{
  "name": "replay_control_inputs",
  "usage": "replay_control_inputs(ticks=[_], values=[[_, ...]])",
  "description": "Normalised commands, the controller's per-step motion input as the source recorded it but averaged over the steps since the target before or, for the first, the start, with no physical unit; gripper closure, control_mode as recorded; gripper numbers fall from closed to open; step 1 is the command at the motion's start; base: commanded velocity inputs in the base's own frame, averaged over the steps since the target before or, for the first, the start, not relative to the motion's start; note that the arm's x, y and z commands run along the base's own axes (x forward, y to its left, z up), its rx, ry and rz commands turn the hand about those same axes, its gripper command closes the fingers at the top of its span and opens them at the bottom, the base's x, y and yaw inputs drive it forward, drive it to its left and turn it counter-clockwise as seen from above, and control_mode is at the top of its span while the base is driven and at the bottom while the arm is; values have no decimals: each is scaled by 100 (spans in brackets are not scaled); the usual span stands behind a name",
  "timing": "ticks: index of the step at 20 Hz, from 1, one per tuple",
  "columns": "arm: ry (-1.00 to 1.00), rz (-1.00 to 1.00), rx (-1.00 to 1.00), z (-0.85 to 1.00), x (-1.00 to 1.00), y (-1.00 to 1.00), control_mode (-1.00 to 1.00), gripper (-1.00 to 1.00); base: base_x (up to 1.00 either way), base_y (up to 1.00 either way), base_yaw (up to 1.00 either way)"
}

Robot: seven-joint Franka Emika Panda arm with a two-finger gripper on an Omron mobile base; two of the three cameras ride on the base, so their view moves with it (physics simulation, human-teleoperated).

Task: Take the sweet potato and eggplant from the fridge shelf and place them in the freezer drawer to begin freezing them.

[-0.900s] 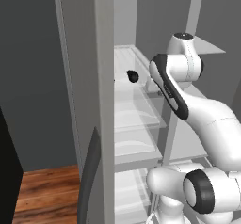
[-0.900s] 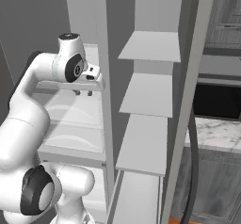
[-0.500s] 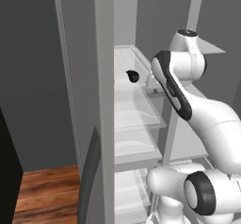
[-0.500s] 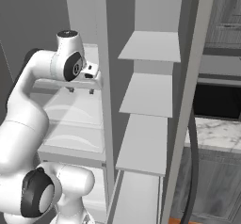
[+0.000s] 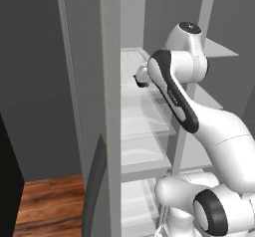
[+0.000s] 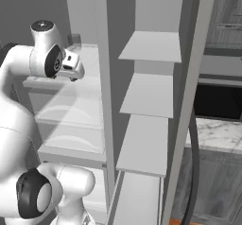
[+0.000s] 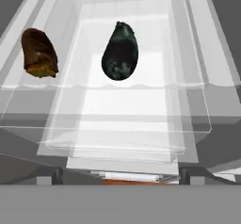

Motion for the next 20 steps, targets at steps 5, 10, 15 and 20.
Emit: replay_control_inputs(ticks=[5, 10, 15, 20], values=[[3, -1, -5, -7, 76, 45, -100, -100, 0, 0, 0], [1, -11, -5, -25, 92, 1, -100, -100, 0, 0, 0], [0, -15, -1, -42, 76, 0, -100, -100, 0, 0, 0], [0, -6, 0, -22, 61, 0, -100, -100, 0, 0, 0]])
